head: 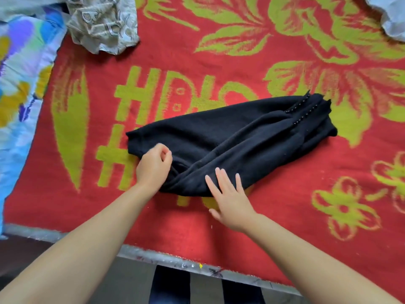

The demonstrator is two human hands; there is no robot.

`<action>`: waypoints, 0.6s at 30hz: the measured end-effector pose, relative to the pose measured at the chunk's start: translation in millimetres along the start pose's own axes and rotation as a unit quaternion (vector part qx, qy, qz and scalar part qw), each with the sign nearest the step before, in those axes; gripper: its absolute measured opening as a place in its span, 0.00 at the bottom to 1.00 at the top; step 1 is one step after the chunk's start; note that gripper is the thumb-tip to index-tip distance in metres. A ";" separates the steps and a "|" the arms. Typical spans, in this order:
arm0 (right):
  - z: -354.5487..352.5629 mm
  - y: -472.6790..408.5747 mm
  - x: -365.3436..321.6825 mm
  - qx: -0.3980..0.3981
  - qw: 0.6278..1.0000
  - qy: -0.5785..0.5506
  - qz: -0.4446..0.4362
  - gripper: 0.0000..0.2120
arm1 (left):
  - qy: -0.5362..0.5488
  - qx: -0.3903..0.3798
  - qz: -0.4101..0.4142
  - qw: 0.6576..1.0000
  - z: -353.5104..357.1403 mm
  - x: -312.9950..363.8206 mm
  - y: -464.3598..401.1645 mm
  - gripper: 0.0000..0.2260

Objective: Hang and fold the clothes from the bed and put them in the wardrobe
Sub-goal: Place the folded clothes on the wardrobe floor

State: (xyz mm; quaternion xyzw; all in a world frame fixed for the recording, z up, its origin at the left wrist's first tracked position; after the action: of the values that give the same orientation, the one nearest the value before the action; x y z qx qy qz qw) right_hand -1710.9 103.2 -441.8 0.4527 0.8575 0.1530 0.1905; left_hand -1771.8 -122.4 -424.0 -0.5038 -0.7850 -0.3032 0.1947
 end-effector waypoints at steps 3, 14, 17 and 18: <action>10.9 -26.6 -21.2 -0.025 0.996 0.020 0.081 0.48 | 0.017 0.129 -0.088 0.988 -20.4 -29.8 -21.4 0.11; 10.4 -63.7 -62.8 0.000 0.974 0.010 0.225 0.49 | 0.438 -0.004 -0.171 0.882 -15.0 -31.1 -27.3 0.12; 2.8 -56.4 -57.9 0.092 0.963 -0.129 0.217 0.44 | 0.386 -0.038 -0.028 0.921 -28.0 16.6 -28.8 0.17; -1.6 -52.2 -52.2 0.123 0.934 -0.245 0.228 0.41 | 0.389 -0.055 0.002 0.919 -28.6 36.7 -27.7 0.19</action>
State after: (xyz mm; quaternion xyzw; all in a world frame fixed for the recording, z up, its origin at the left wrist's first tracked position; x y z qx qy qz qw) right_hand -1722.1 31.1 -453.2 0.6798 0.6698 -0.0302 0.2971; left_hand -1812.2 -125.5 -388.1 -0.3578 -0.6279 -0.5180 0.4576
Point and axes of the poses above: each hand's wrist, its own y-axis away from the middle knuckle, its own z-axis out of the palm, x = y × z, the point moved 2 cm from there along -y, towards the middle knuckle, and after that the axes turned 6 degrees about y, right-handed, at the moved point
